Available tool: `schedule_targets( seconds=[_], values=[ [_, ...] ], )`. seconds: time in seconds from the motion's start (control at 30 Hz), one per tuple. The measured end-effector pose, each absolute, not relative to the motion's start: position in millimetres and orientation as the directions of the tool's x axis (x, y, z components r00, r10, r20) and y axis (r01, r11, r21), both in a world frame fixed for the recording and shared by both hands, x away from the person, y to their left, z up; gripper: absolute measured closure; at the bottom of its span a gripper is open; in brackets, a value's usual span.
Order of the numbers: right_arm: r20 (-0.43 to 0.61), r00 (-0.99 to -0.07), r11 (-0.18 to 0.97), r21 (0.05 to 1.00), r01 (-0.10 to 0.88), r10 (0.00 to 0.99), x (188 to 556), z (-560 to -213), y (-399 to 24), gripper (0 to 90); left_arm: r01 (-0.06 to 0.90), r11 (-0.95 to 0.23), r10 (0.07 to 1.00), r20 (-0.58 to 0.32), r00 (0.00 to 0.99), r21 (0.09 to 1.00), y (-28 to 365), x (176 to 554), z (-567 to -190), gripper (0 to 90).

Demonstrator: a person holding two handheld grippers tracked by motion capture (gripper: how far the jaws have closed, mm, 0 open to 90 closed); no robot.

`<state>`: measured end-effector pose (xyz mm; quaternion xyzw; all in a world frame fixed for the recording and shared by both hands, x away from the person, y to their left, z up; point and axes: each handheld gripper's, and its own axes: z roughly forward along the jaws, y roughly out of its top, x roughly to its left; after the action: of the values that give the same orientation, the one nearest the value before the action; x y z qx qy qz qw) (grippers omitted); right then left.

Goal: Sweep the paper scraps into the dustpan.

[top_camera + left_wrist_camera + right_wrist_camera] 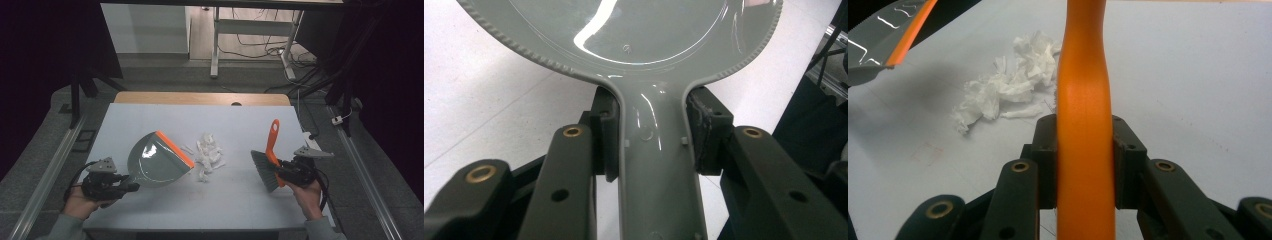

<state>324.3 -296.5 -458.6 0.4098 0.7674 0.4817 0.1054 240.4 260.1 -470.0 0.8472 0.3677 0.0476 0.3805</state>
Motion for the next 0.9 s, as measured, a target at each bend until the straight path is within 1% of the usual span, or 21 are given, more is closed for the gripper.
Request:
schedule_targets(
  seconds=[0.43, 0.6, 0.9],
  values=[
    [0.226, -0.650, 0.205, 0.831, 0.518, 0.726, 328, -456, -288, 70.1, 0.603, -0.484, 0.643, -0.210, 0.737, 0.634, 255, 238, -479, 62.0],
    [0.218, -0.646, 0.207, 0.832, 0.515, 0.731, 333, -454, -285, 70.1, 0.593, -0.524, 0.621, -0.202, 0.757, 0.611, 249, 236, -484, 62.0],
    [0.212, -0.650, 0.210, 0.834, 0.509, 0.730, 353, -445, -258, 70.1, 0.585, -0.550, 0.605, -0.198, 0.771, 0.596, 243, 238, -492, 62.0]
  ],
)
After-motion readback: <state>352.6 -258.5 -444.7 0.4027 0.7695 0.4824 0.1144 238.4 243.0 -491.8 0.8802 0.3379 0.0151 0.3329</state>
